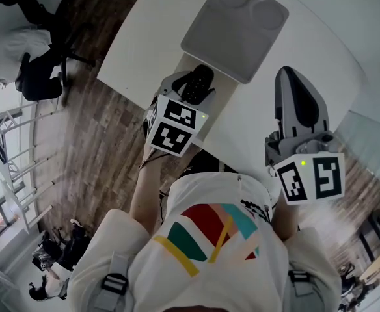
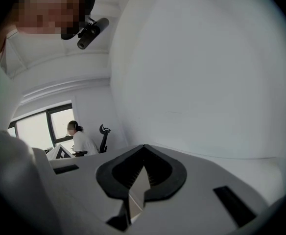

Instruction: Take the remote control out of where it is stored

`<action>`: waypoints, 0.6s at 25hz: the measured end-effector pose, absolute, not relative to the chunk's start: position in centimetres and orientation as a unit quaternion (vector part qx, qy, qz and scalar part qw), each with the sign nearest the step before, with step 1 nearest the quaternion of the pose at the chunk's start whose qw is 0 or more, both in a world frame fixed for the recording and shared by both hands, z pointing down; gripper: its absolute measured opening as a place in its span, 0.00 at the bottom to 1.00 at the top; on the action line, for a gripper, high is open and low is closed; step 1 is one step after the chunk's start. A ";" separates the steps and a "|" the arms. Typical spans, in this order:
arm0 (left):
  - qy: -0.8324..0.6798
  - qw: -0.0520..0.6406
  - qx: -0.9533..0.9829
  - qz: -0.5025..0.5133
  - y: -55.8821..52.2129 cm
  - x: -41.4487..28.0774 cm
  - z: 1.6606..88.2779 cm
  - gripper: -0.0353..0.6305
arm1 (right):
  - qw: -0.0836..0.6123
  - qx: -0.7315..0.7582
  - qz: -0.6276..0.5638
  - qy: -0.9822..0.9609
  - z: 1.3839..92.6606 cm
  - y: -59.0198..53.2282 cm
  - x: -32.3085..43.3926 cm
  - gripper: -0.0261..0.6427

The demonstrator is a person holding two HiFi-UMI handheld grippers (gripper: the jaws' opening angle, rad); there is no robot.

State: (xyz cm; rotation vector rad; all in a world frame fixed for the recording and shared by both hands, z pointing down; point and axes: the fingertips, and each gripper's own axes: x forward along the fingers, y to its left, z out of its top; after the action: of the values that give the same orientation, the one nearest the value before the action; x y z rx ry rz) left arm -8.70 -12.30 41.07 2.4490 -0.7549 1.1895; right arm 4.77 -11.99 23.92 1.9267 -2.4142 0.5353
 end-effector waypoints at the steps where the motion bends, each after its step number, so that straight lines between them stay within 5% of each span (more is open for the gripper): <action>1: -0.272 0.154 0.858 0.408 -12.4 -9.0 40.2 0.46 | 0.002 0.614 0.168 -0.772 23.6 -11.7 4.6 0.04; 15: -0.408 0.066 0.899 0.145 -12.7 -10.6 18.9 0.46 | -0.051 0.593 0.062 -0.801 15.5 -8.7 2.2 0.04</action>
State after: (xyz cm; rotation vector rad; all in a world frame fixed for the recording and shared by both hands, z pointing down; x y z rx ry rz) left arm -10.58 -12.75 18.94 2.7112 -1.2292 0.4378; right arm 2.23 -8.69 15.47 1.9254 -2.6014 0.2016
